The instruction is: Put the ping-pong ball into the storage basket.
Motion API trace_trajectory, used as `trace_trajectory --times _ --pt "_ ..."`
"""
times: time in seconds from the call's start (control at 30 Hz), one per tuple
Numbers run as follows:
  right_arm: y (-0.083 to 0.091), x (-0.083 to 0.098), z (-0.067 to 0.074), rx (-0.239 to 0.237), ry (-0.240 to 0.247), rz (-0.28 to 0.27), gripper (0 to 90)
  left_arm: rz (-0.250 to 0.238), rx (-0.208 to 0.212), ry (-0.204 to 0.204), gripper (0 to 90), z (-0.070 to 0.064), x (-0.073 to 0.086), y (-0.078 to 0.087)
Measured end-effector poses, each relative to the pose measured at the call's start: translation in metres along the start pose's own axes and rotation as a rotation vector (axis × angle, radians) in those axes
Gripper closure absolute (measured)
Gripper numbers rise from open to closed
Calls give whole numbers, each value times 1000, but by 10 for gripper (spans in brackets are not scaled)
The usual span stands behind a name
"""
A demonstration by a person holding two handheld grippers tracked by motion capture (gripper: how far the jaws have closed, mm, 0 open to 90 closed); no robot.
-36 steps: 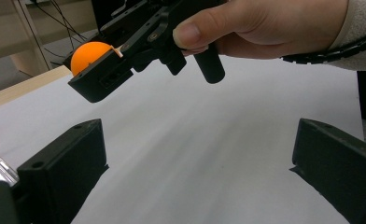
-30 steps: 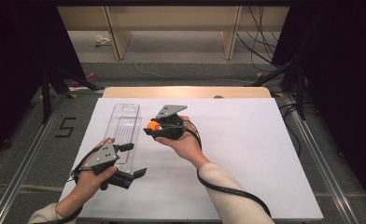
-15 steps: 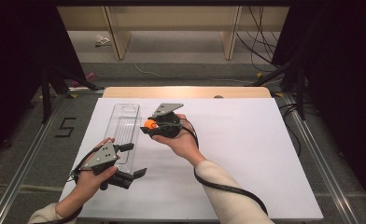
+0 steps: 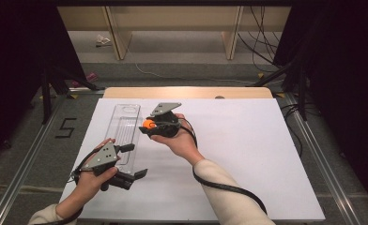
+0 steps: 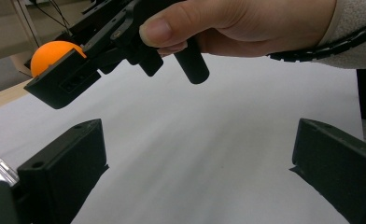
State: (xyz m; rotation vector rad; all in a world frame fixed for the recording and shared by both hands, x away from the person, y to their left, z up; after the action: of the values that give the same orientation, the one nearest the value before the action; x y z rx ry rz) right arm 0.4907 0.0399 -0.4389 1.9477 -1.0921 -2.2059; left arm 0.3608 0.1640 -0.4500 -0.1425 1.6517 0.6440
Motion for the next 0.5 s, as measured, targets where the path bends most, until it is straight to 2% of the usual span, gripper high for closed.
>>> trace_trajectory --times 0.5 --pt "-9 -7 4 -15 10 7 516 0 2 0 25 0 0 0"
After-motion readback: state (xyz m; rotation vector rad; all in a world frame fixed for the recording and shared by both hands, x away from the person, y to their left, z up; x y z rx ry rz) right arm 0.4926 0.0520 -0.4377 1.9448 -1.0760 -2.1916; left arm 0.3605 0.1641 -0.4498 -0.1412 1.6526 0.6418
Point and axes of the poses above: each handheld gripper's, and its own axes: y roughly backward along the jaws, x roughly out of its underside, z roughly to its left, the point moved 5 cm from there along -y, roughly forward along the jaws, and after that the axes turned 3 degrees about x, right-handed, at the moved point
